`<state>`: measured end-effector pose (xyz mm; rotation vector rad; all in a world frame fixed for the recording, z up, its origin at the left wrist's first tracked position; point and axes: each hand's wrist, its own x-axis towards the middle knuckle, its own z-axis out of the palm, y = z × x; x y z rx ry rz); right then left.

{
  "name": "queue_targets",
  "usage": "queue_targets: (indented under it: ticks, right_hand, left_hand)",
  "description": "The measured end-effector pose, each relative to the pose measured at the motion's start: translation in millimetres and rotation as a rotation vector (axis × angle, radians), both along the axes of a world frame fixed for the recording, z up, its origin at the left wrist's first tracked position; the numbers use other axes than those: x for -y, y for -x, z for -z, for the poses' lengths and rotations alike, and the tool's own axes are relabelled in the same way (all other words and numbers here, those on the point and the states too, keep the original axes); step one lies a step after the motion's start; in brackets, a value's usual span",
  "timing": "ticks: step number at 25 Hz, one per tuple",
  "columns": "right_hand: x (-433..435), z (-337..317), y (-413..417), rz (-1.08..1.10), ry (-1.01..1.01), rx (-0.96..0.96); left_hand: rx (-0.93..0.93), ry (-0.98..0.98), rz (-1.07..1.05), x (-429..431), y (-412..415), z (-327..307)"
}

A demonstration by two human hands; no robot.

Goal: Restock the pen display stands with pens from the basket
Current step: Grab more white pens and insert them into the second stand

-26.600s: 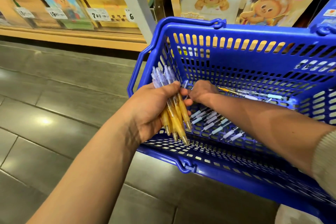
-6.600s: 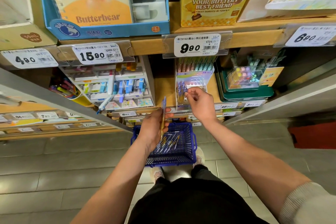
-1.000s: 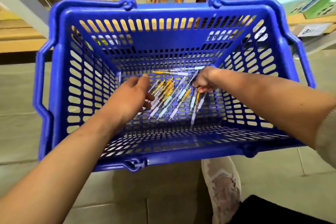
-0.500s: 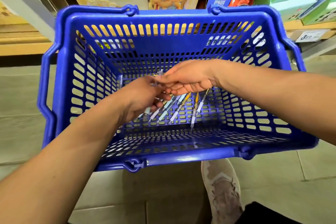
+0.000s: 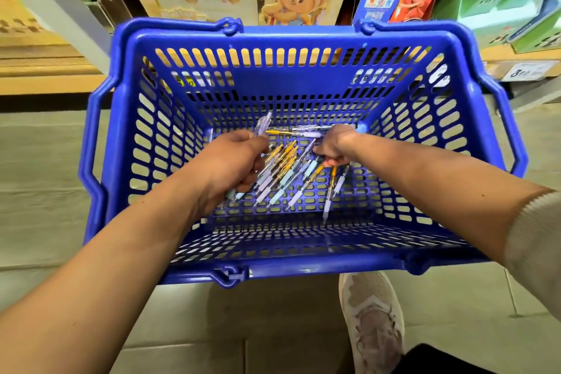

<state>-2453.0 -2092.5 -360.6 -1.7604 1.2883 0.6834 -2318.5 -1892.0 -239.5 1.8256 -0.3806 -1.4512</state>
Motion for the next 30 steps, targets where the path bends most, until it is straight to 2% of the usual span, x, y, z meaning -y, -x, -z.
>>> queue_targets:
  ticks: [2,5,8,10,12,14,17,21,22,24,27,28,30]
  right_hand:
    - [4,6,5,0.056,-0.033,0.008]
    - [4,3,5,0.273,-0.146,-0.072]
    - [4,-13,1,0.211,-0.296,-0.049]
    - [-2,-33,-2,0.141,-0.498,0.056]
    - [-18,-51,-10,0.088,-0.586,0.235]
    - [-40,-66,-23,0.029,-0.565,0.398]
    - [-66,-73,-39,-0.040,-0.471,0.523]
    - [-70,-71,-46,-0.062,-0.574,0.618]
    - [-64,-68,-43,-0.044,-0.558,0.604]
    - [-49,-57,-37,-0.085,-0.336,0.456]
    - [-38,-36,-29,-0.572,0.147,-0.070]
    - [-40,-30,-25,-0.699,0.231,-0.174]
    - [-42,-19,-17,-0.806,0.279,-0.190]
  left_hand:
    - [0.005,0.006,-0.009,-3,-2,2]
    - [-0.043,0.006,-0.053,-6,-3,1]
    - [-0.063,-0.012,-0.097,-6,-5,2]
    - [-0.010,-0.038,-0.102,-5,-4,3]
    - [0.023,-0.059,-0.127,-4,-4,3]
    - [-0.027,-0.060,-0.158,-5,-2,1]
    - [-0.150,-0.045,-0.202,-7,0,-3]
    - [-0.055,-0.061,-0.217,-12,-10,-1]
    - [-0.051,-0.067,-0.227,-13,-12,-1]
    - [-0.054,-0.078,-0.235,-14,-15,-2]
    - [-0.095,-0.076,-0.224,-15,-17,-2]
    - [-0.105,-0.071,-0.214,-15,-18,-2]
    - [-0.101,-0.065,-0.211,-15,-20,-1]
